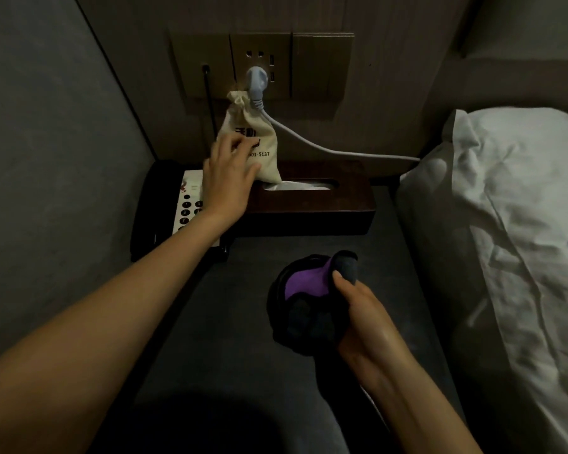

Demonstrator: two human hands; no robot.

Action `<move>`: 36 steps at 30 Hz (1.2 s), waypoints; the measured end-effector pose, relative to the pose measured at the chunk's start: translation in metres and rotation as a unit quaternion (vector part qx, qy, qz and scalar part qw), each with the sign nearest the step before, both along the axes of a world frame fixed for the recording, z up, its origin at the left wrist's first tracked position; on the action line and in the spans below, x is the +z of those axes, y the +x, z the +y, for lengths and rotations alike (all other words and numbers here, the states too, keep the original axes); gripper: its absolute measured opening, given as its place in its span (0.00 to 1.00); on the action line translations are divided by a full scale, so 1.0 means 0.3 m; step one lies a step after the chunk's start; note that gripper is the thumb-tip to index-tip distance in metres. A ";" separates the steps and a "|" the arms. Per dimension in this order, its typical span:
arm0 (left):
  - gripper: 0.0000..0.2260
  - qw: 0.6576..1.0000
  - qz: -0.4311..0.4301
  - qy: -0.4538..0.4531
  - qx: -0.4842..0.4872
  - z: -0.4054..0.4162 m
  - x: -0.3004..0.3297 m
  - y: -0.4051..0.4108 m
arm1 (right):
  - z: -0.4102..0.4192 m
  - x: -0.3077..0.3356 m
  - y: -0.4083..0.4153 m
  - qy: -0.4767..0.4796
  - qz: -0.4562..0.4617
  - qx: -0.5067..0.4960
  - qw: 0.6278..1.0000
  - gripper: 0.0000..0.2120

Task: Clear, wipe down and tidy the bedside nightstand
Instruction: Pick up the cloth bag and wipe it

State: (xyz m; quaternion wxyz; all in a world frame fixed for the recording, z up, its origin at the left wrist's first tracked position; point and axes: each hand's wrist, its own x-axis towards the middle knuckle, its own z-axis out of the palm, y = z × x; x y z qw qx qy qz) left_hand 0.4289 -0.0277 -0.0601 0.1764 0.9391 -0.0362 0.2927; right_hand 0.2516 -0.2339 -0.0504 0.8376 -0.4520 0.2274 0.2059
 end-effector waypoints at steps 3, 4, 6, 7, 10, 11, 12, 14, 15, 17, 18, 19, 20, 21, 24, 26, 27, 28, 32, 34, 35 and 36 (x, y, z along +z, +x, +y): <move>0.18 1.000 0.014 -0.016 -0.014 -0.006 -0.002 0.027 | -0.007 0.005 -0.004 -0.003 -0.006 0.000 1.000 0.12; 0.18 1.000 0.016 -0.018 -0.016 -0.009 0.000 0.036 | -0.008 0.009 -0.004 -0.004 -0.007 -0.004 1.000 0.11; 0.18 1.000 0.016 -0.010 -0.006 -0.012 0.005 0.052 | -0.011 0.014 -0.003 -0.006 -0.004 -0.010 1.000 0.09; 0.18 1.000 0.016 -0.003 0.003 -0.013 0.006 0.059 | -0.011 0.015 -0.003 -0.007 -0.002 -0.012 1.000 0.08; 0.19 0.999 0.025 0.003 0.022 -0.016 0.012 0.069 | -0.013 0.016 -0.001 -0.005 -0.005 -0.009 1.000 0.08; 0.19 0.999 0.027 -0.003 0.024 -0.018 0.016 0.066 | -0.014 0.014 -0.001 -0.005 -0.007 -0.006 1.000 0.08; 0.20 0.999 0.024 -0.011 0.027 -0.021 0.019 0.058 | -0.015 0.012 0.000 -0.005 -0.008 -0.004 1.000 0.09; 0.20 0.999 -0.003 -0.034 0.031 -0.032 0.027 0.021 | -0.016 0.007 0.001 -0.008 -0.007 -0.006 1.000 0.10; 0.20 0.998 -0.023 -0.053 0.025 -0.041 0.032 -0.011 | -0.016 0.005 0.002 -0.008 -0.008 -0.008 1.000 0.10; 0.19 0.992 -0.038 -0.119 -0.015 -0.069 0.036 -0.100 | -0.018 0.004 0.007 -0.004 -0.017 -0.009 1.000 0.10; 0.17 0.986 -0.022 -0.161 -0.045 -0.090 0.031 -0.156 | -0.019 0.003 0.011 -0.006 -0.024 -0.010 1.000 0.10; 0.16 0.976 0.012 -0.203 -0.073 -0.115 0.023 -0.220 | -0.022 0.001 0.013 -0.014 -0.031 -0.007 0.999 0.10; 0.16 0.962 0.060 -0.248 -0.098 -0.143 0.013 -0.286 | -0.024 0.001 0.015 -0.027 -0.041 0.002 0.999 0.10; 0.17 0.939 0.122 -0.300 -0.118 -0.173 0.001 -0.355 | -0.027 -0.001 0.016 -0.043 -0.052 0.013 0.998 0.10; 0.28 0.819 0.306 -0.466 -0.137 -0.246 -0.032 -0.558 | -0.036 -0.006 0.004 -0.083 -0.095 0.052 0.991 0.11; 0.28 0.747 0.359 -0.541 -0.139 -0.261 -0.059 -0.657 | -0.041 -0.006 -0.017 -0.104 -0.121 0.085 0.984 0.11; 0.27 0.726 0.366 -0.565 -0.145 -0.261 -0.071 -0.689 | -0.044 -0.005 -0.028 -0.122 -0.136 0.102 0.978 0.11; 0.26 0.719 0.364 -0.573 -0.150 -0.258 -0.080 -0.709 | -0.046 -0.005 -0.037 -0.147 -0.154 0.116 0.970 0.12; 0.26 0.763 0.332 -0.543 -0.111 -0.249 -0.099 -0.736 | -0.050 -0.026 -0.055 -0.329 -0.221 0.131 0.909 0.14; 0.24 0.817 0.306 -0.482 -0.083 -0.237 -0.106 -0.761 | -0.059 -0.050 -0.061 -0.431 -0.239 0.130 0.860 0.14; 0.23 0.855 0.298 -0.420 -0.067 -0.228 -0.110 -0.781 | -0.064 -0.064 -0.069 -0.466 -0.239 0.128 0.842 0.14; 0.23 0.891 0.298 -0.339 -0.049 -0.222 -0.114 -0.803 | -0.068 -0.077 -0.082 -0.488 -0.235 0.123 0.832 0.15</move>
